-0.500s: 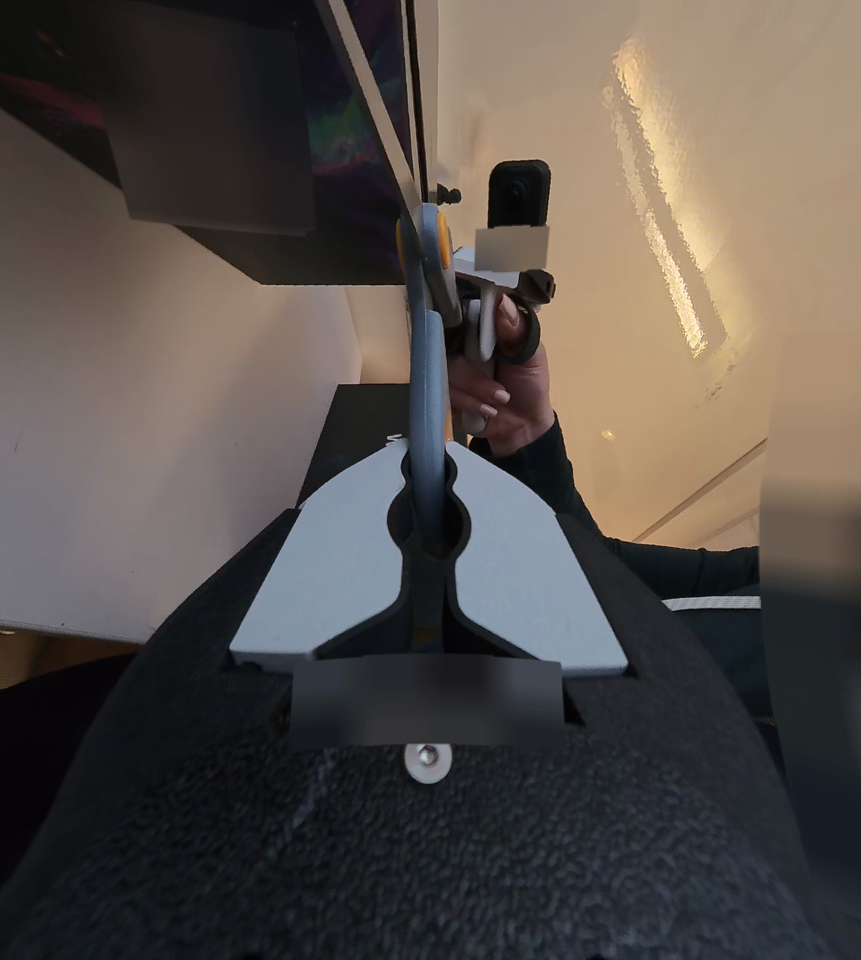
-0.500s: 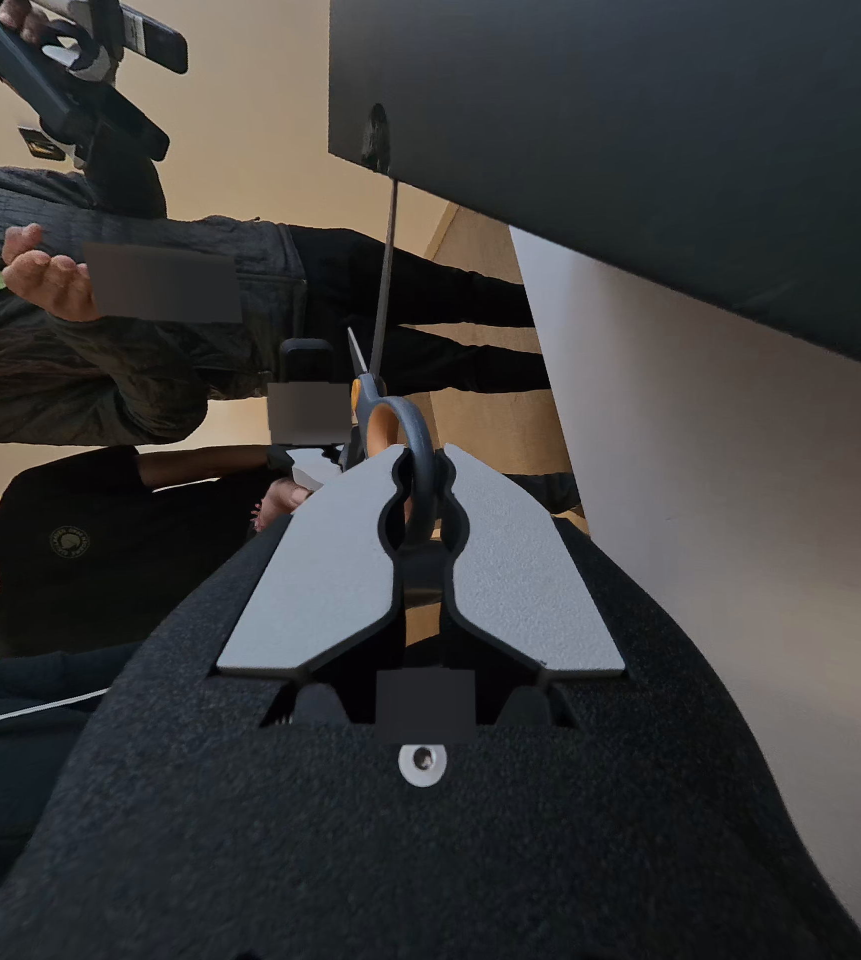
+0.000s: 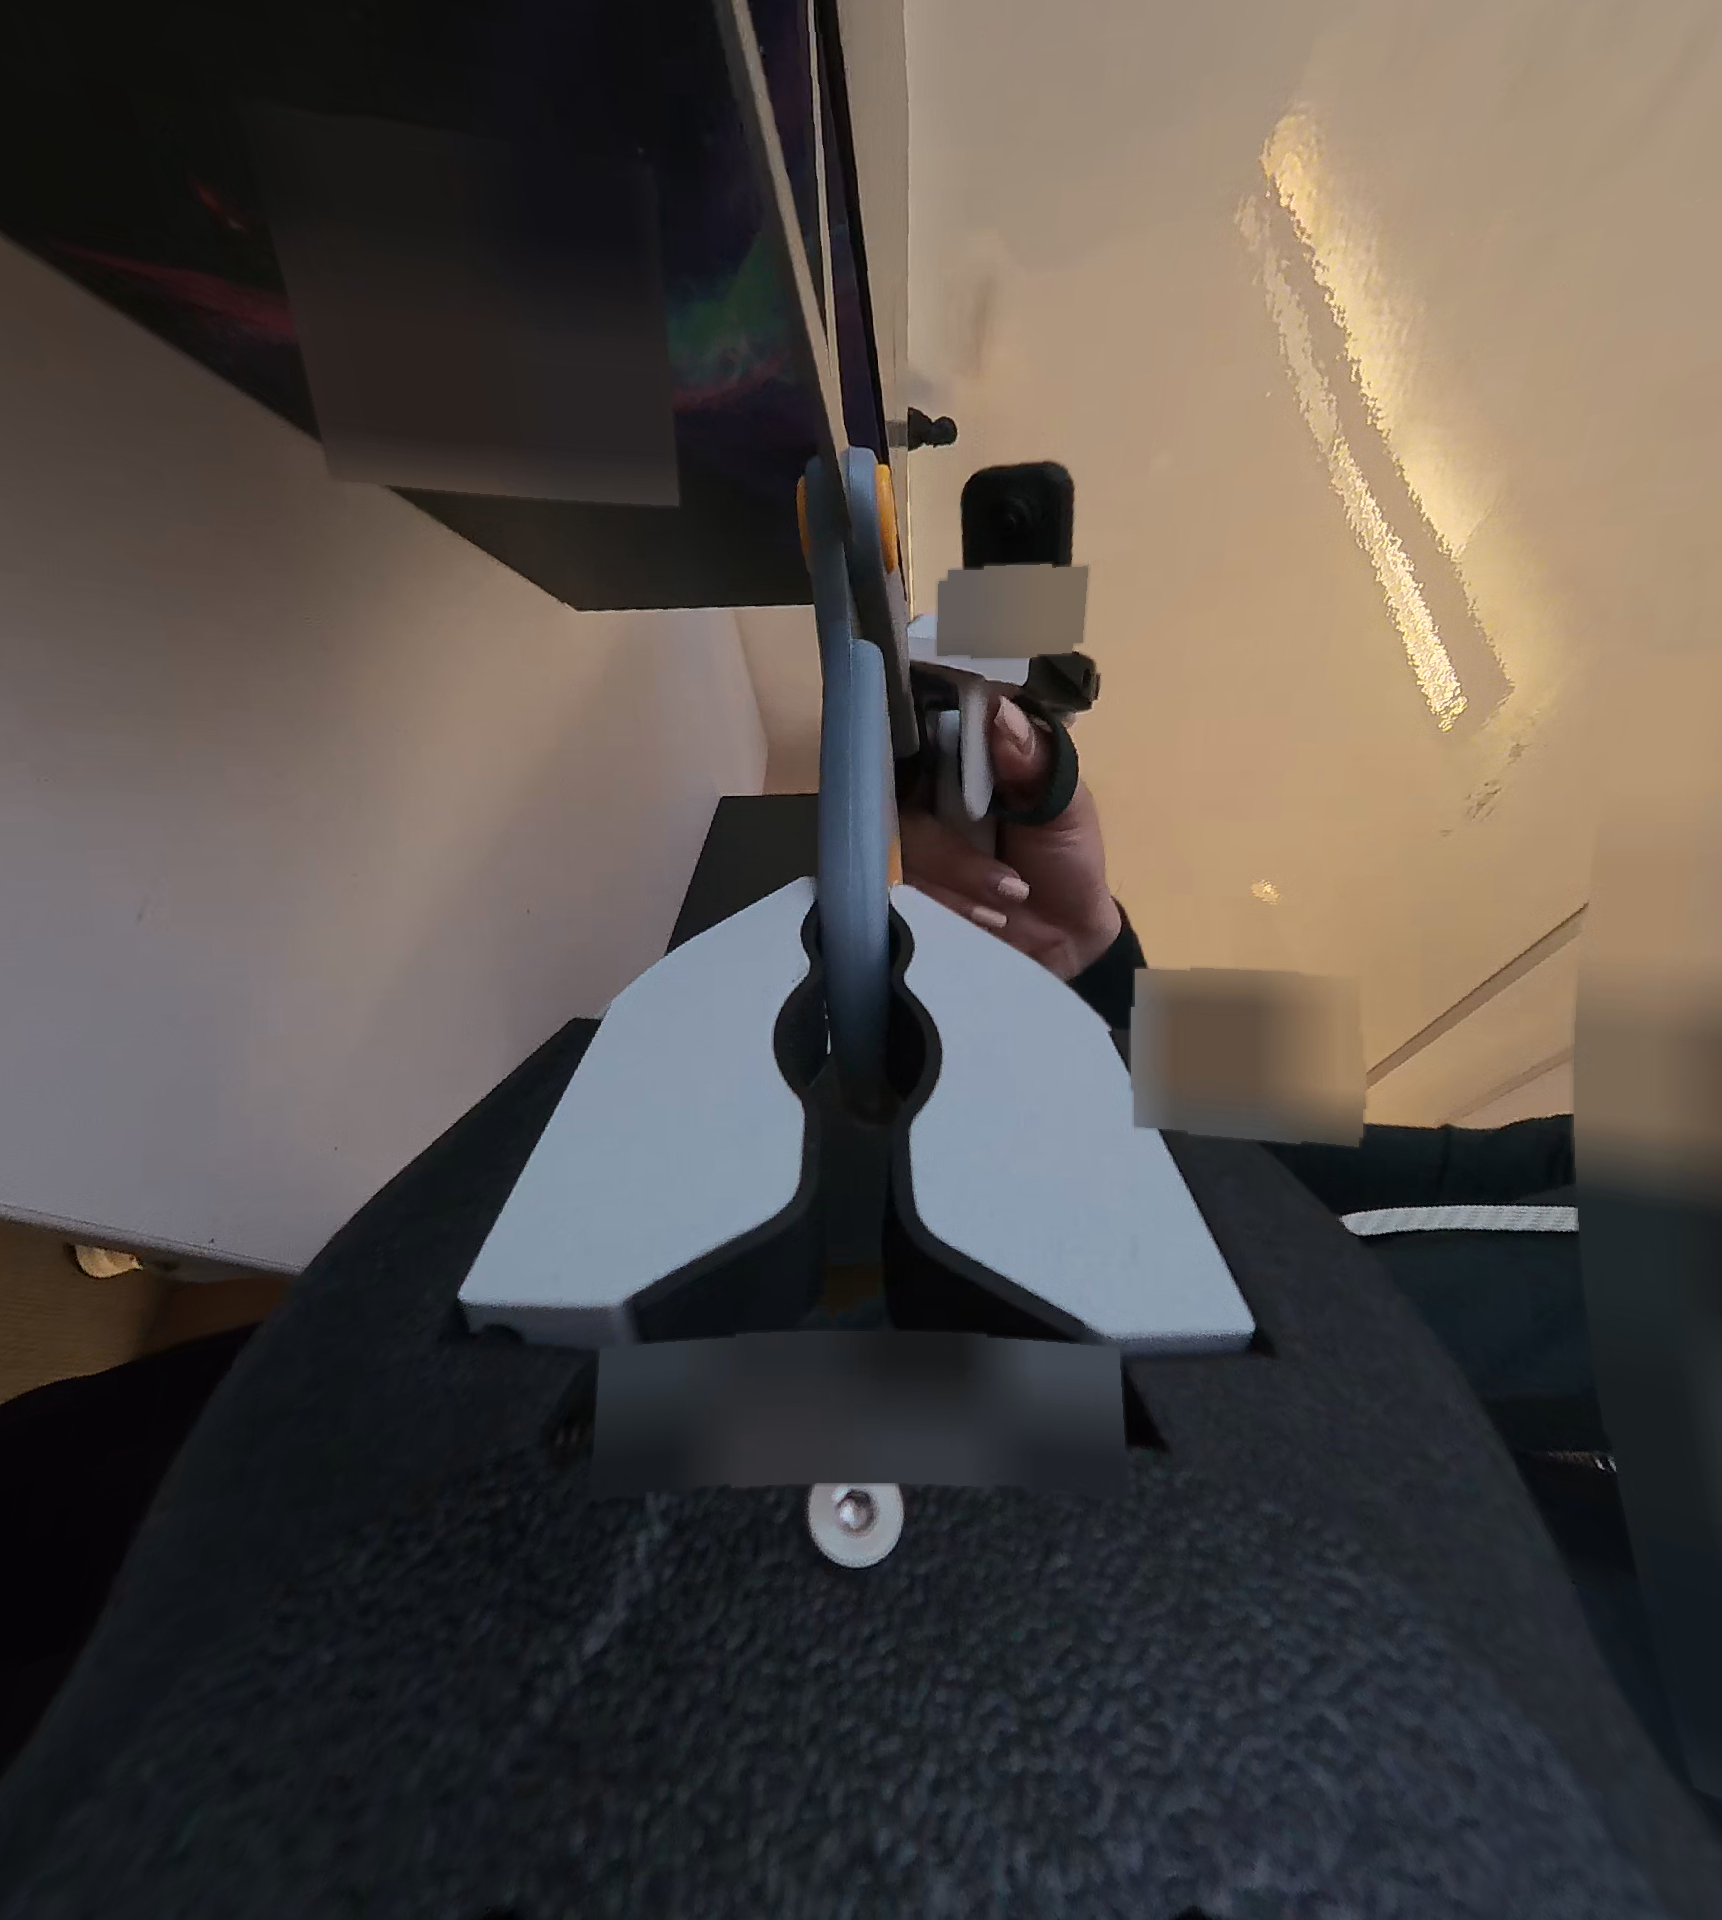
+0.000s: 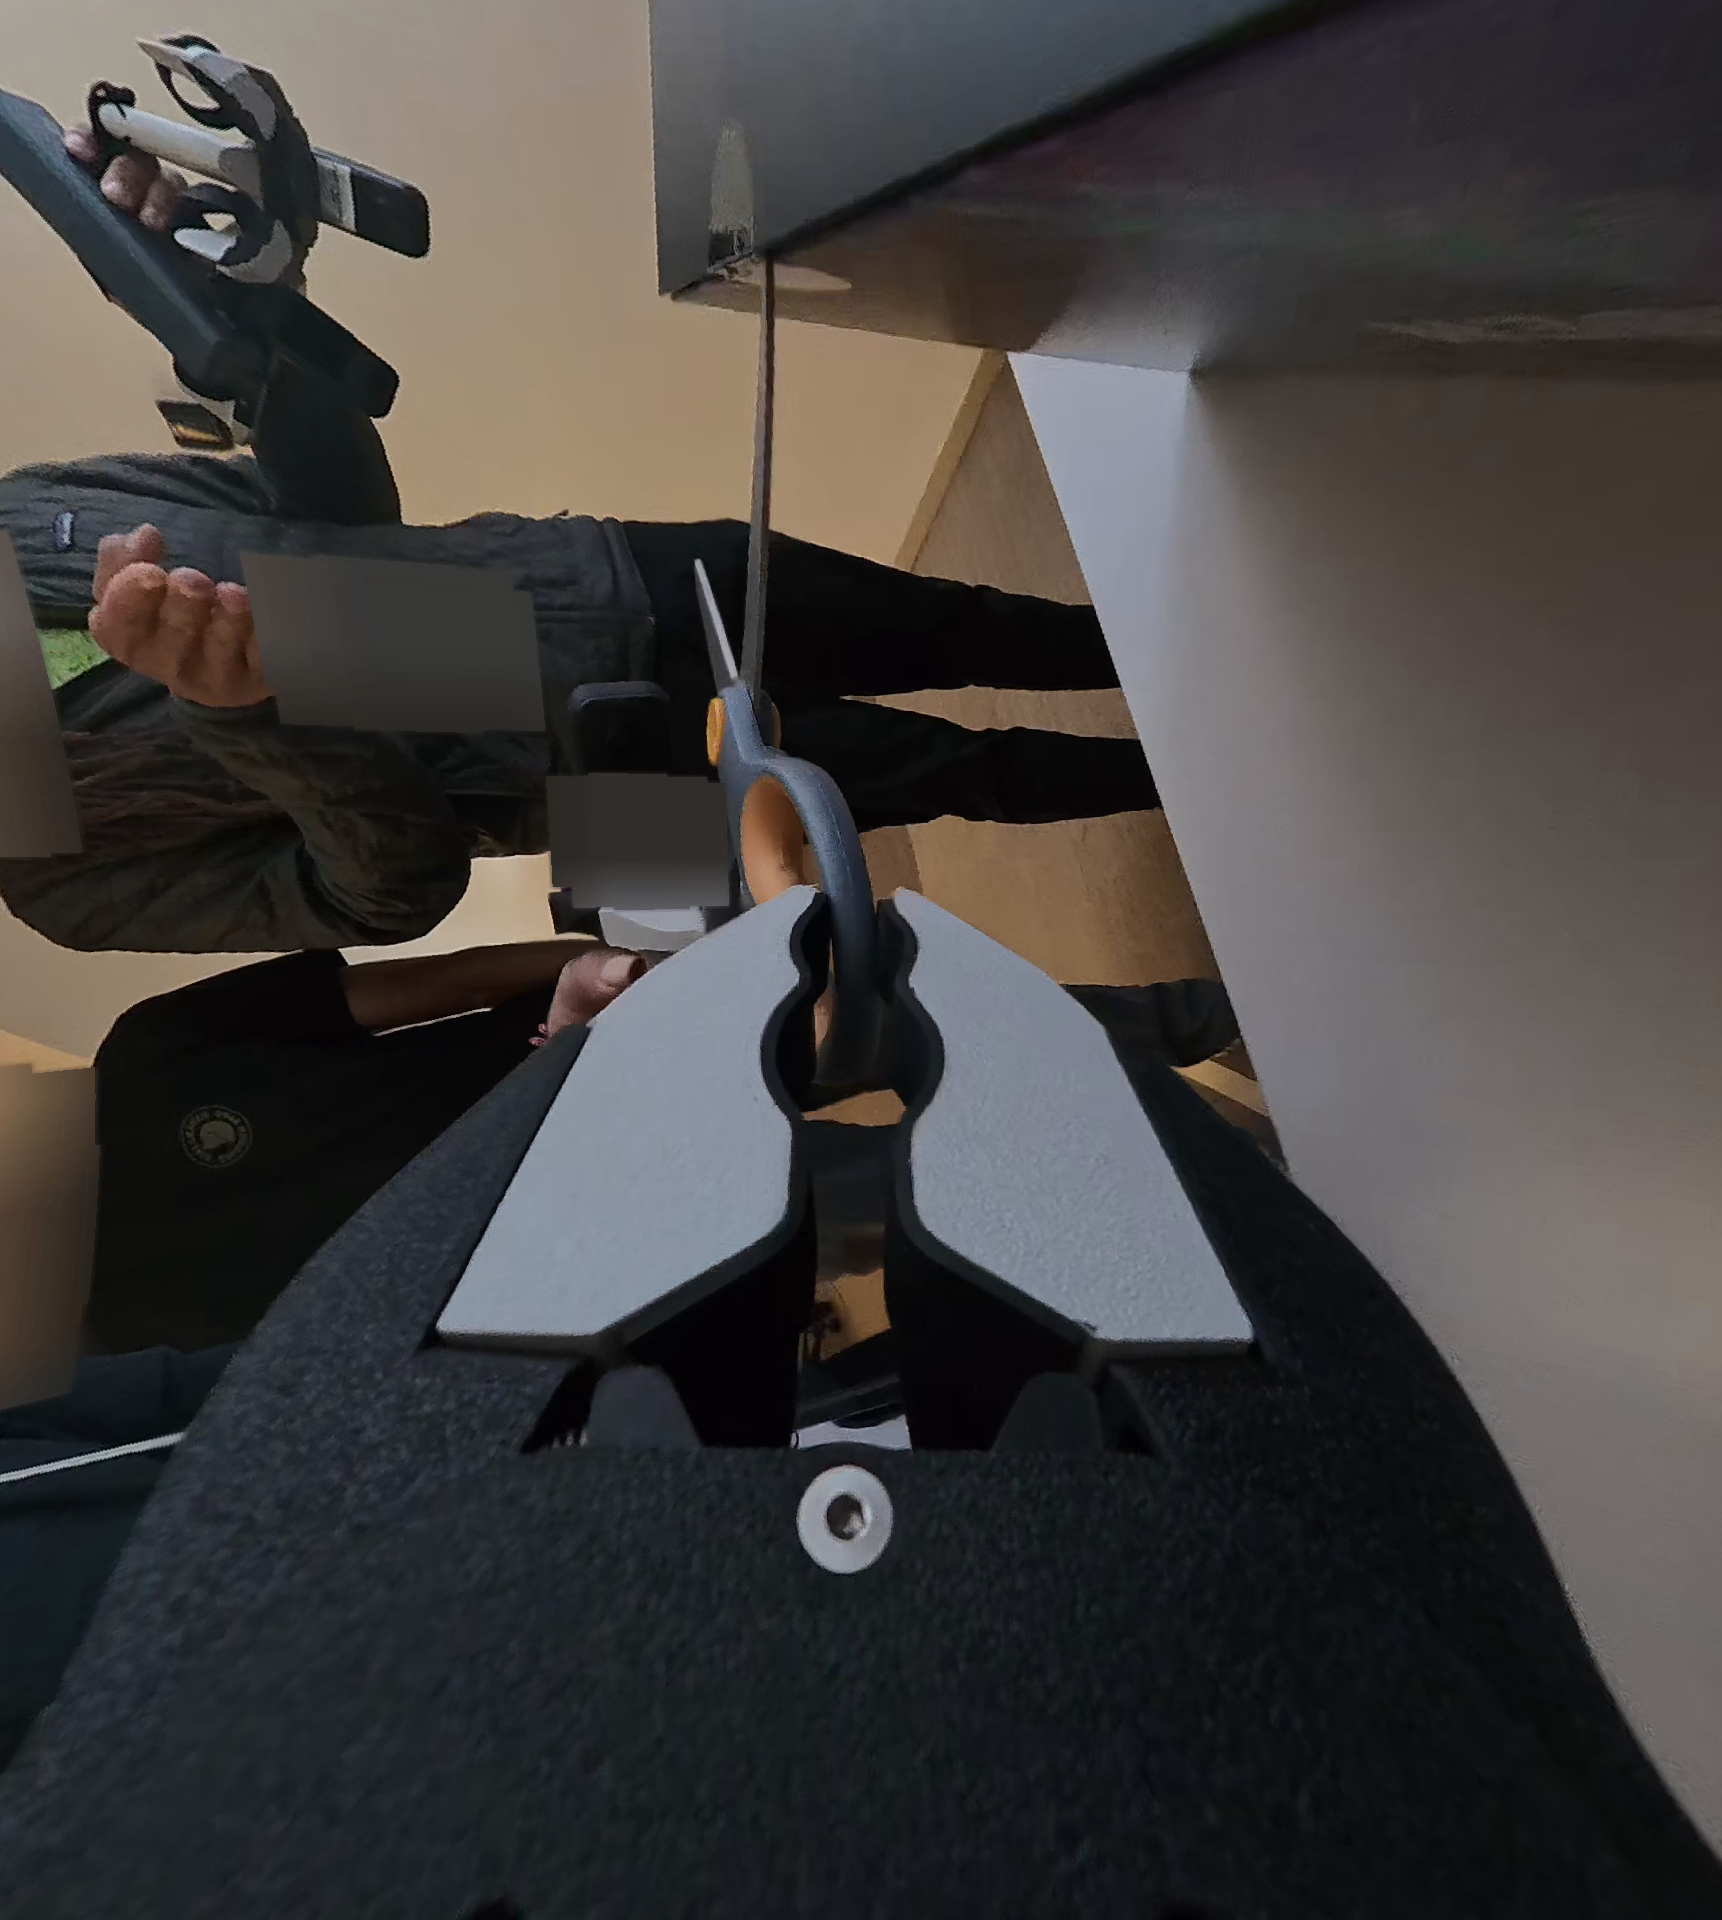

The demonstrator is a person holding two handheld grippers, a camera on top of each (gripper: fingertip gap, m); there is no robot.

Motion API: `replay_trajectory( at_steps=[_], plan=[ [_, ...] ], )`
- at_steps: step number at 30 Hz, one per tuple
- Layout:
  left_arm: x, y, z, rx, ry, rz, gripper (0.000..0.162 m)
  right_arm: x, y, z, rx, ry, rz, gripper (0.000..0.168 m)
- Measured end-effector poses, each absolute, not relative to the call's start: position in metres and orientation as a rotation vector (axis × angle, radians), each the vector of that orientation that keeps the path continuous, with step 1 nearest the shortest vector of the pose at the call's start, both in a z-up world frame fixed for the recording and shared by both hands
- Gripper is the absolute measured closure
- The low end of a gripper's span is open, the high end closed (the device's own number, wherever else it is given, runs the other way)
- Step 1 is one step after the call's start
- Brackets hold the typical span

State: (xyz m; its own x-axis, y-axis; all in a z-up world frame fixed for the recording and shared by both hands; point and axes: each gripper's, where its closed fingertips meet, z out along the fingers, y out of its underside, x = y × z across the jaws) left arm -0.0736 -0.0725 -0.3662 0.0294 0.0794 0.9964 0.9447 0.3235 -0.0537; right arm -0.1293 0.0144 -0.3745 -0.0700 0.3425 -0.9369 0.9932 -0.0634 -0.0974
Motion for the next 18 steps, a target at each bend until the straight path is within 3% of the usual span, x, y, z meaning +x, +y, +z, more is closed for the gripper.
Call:
replay_trajectory(
  at_steps=[18],
  plan=[
    [-0.081,-0.083,-0.360,-0.990,-1.405,-0.846,0.156,-0.082,-0.012,-0.373,1.511,1.360,-1.198,0.161]
  ],
)
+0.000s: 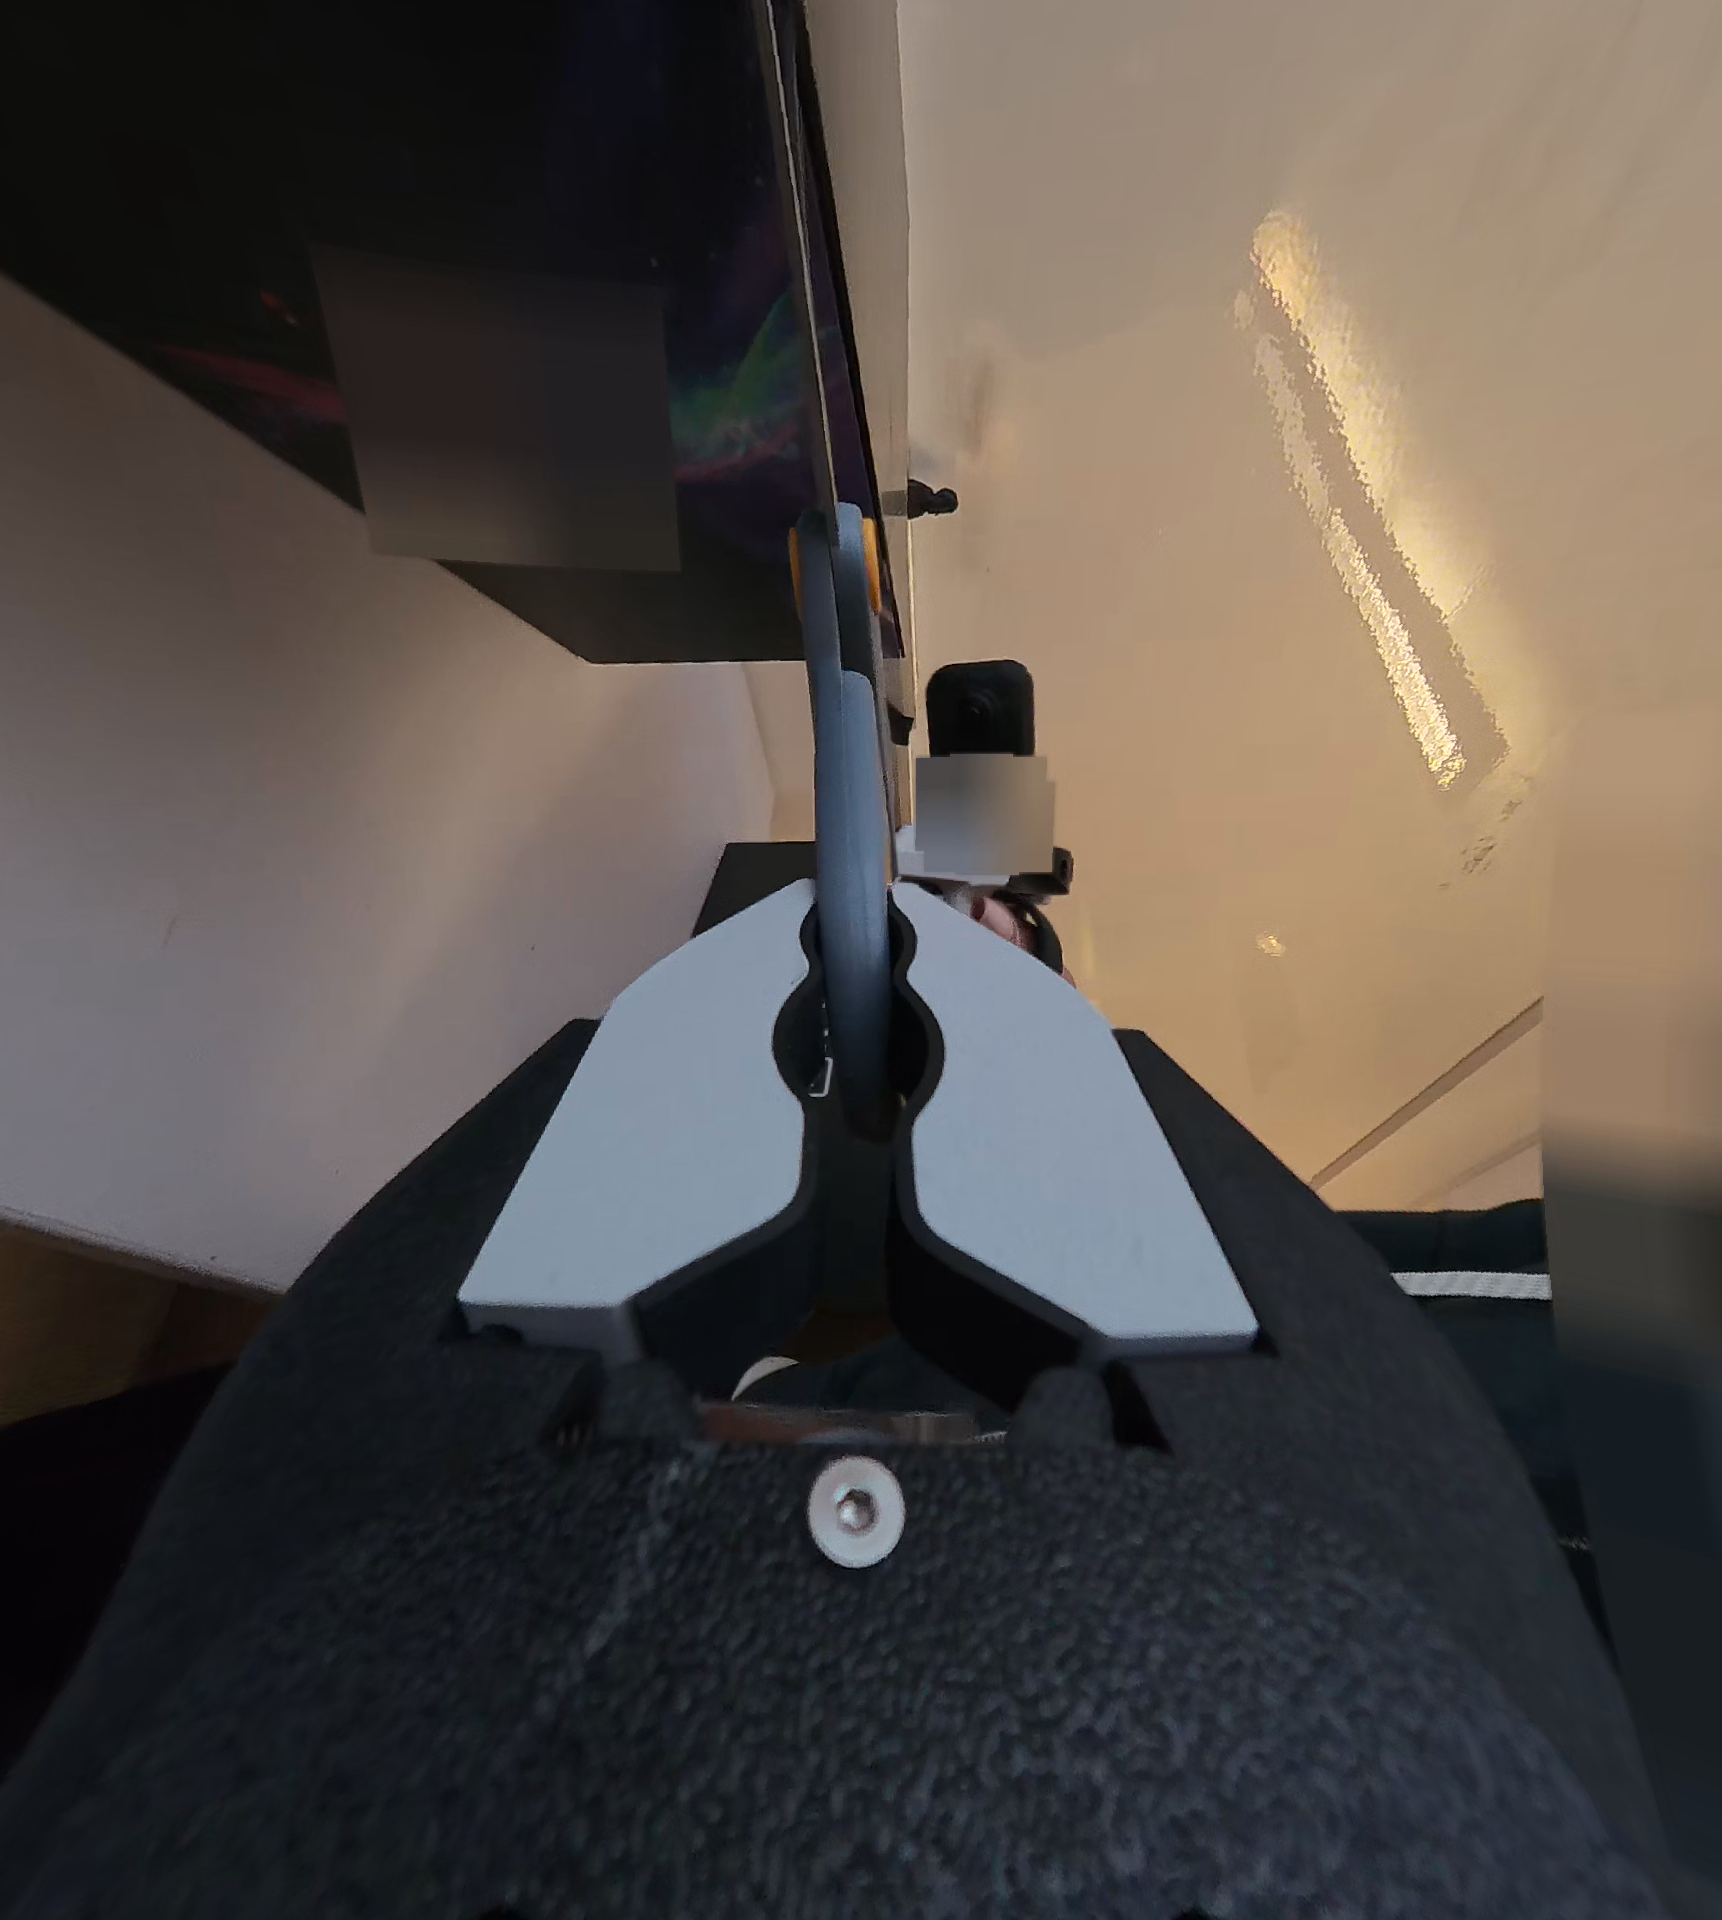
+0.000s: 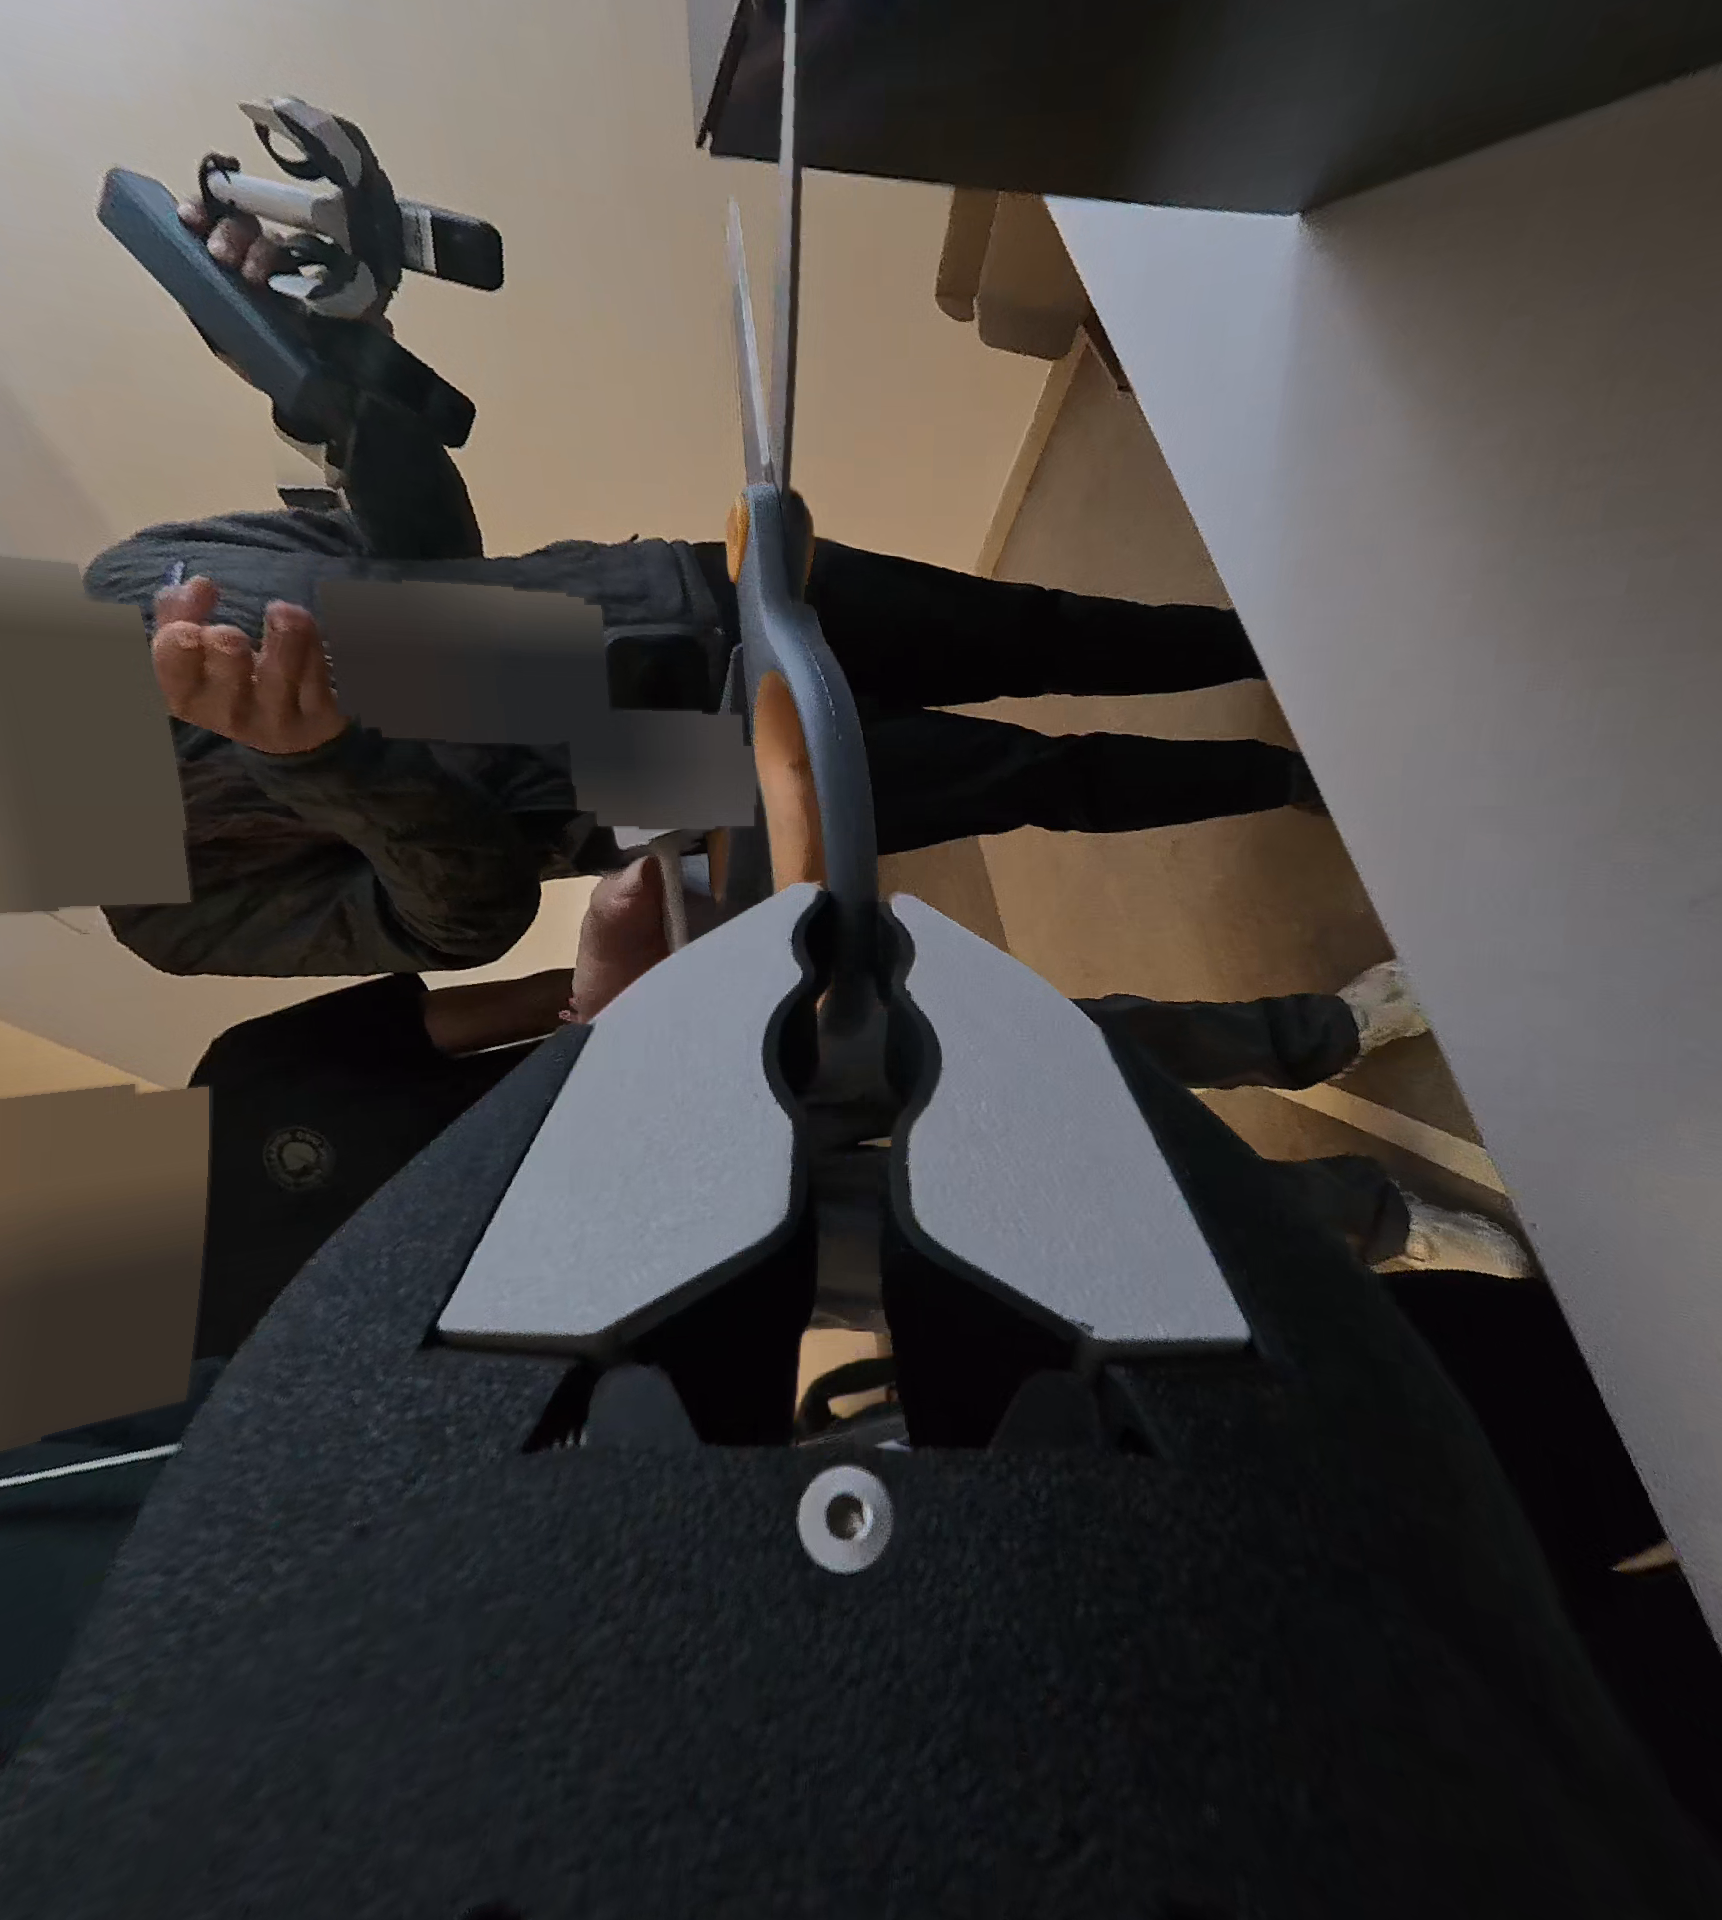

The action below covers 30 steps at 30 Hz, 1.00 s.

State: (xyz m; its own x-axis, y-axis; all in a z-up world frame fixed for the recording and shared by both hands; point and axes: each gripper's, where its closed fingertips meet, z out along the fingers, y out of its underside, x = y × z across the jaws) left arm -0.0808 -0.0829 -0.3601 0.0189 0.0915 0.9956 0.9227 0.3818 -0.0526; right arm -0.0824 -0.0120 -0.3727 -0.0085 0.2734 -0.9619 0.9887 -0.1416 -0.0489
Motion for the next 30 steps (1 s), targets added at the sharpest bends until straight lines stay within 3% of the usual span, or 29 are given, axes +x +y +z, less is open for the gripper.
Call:
replay_trajectory(
  at_steps=[30],
  plan=[
    [-0.078,-0.056,-0.354,-0.856,-1.437,-0.820,0.157,-0.064,-0.019,-0.363,1.491,1.359,-1.207,0.161]
  ],
)
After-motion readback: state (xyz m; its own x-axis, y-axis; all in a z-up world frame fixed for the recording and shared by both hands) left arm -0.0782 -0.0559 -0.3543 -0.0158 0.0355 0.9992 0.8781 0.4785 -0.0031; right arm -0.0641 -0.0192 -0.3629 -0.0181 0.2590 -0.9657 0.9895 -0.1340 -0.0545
